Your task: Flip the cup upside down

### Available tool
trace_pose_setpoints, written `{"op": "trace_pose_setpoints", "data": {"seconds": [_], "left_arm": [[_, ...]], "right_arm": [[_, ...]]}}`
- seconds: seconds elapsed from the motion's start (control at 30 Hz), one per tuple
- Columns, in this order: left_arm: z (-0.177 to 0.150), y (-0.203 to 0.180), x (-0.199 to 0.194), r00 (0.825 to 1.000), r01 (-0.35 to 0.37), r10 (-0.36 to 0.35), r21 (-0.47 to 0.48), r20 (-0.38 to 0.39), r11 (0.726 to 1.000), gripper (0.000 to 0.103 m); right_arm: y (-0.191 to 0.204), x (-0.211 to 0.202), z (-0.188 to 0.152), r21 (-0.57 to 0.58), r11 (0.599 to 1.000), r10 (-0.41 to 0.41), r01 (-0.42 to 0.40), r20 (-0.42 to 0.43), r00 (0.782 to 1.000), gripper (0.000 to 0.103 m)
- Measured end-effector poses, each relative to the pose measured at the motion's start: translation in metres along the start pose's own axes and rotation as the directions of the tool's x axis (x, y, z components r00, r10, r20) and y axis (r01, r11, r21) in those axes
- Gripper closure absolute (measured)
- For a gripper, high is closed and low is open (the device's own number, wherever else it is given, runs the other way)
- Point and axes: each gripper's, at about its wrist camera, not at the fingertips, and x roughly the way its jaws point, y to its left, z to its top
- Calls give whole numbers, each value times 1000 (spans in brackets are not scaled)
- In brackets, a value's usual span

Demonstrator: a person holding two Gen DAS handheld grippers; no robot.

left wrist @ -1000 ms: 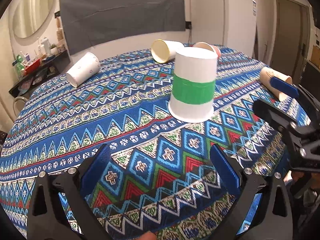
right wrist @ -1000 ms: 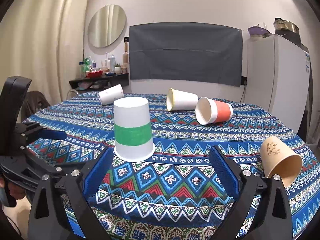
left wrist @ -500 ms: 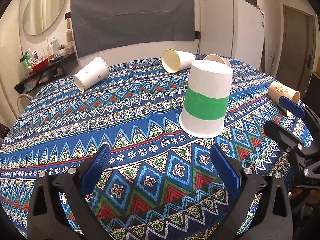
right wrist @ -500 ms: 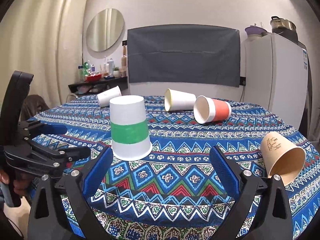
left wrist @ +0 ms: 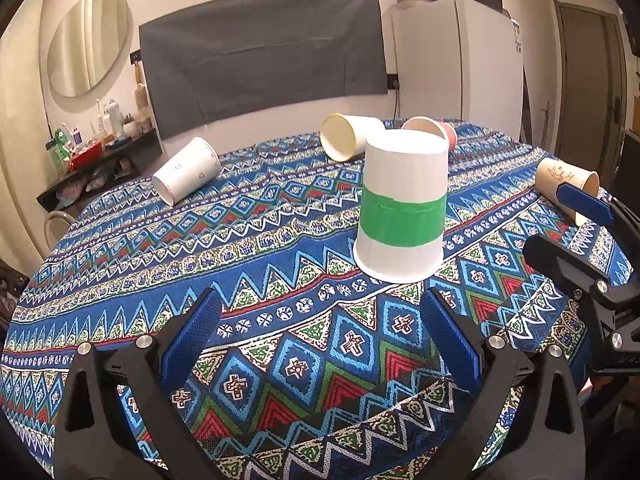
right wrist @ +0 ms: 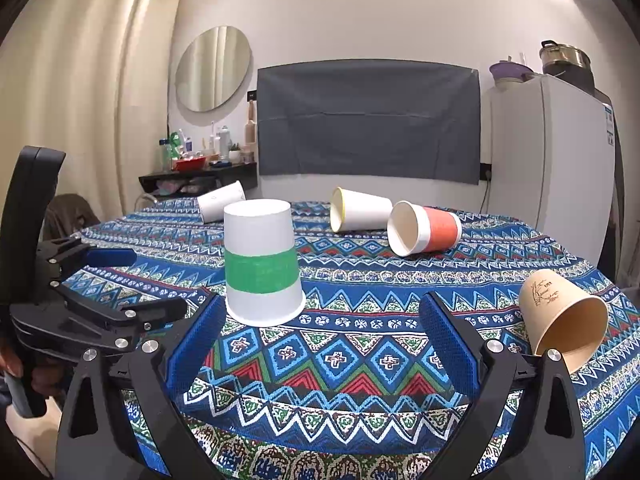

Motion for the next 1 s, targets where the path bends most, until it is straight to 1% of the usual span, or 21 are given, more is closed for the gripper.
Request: {"op": "trace_pose_setpoints", "data": {"seconds": [0.3, 0.67, 1.0], "left_arm": [[-1, 1, -4, 1000, -10, 10, -7, 21, 1000, 6], [-2, 1, -4, 1000, 7, -7, -1, 19, 1000, 6], [-2, 2, -5, 1000, 5, -5, -3, 21, 1000, 6]], "right_arm": [[1, 0, 0, -6, 1000, -10, 10, -4, 1000, 10], [2, 2, 0, -1, 1000, -17, 17, -12, 1000, 10], [2, 2, 0, 1, 1000, -14, 14, -12, 1000, 10]]}}
